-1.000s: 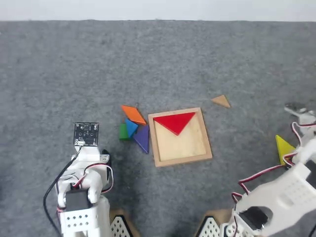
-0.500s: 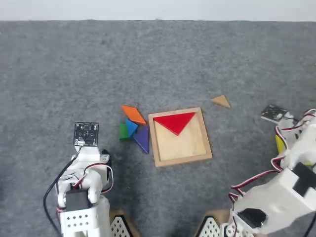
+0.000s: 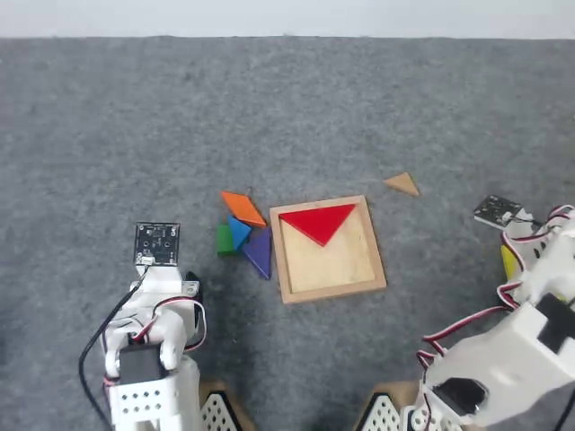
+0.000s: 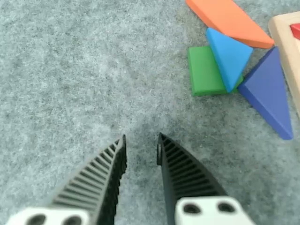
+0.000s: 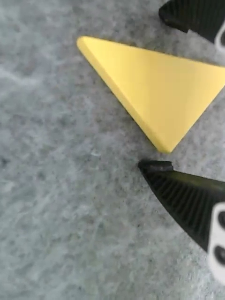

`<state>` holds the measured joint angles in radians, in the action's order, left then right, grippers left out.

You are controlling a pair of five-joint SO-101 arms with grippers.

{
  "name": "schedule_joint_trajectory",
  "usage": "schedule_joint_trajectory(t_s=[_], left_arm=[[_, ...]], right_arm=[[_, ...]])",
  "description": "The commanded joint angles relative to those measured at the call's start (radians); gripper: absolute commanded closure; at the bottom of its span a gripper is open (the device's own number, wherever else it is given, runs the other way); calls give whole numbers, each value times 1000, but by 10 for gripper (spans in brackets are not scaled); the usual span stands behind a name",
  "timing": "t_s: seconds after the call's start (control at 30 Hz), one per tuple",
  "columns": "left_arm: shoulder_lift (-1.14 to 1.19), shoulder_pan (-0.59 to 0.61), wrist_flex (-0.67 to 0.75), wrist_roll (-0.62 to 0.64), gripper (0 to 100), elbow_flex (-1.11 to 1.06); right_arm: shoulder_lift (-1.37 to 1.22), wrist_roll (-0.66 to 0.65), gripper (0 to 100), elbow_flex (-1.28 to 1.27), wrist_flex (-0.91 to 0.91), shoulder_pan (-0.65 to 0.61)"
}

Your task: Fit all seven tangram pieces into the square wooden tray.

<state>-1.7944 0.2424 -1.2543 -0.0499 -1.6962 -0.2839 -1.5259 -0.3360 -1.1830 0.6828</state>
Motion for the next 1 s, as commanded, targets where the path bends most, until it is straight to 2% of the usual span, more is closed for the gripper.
schedule_joint_trajectory(t_s=[0.0,0.2,0.47,0.7,0.83,0.97], left_arm=[[-23,3,-6,11,900,12],[-23,3,-6,11,900,12],[-23,3,-6,11,900,12],[-23,3,-6,11,900,12],[-23,3,-6,11,900,12],[-23,3,-6,11,900,12]], right_arm=[[-21,-18,590,60,8,15],[-35,-40,737,68,8,16],[-33,-58,724,87,-47,18],[-39,129,730,121,-41,18],[-31,226,807,121,-41,18],[-27,253,789,121,-50,18]])
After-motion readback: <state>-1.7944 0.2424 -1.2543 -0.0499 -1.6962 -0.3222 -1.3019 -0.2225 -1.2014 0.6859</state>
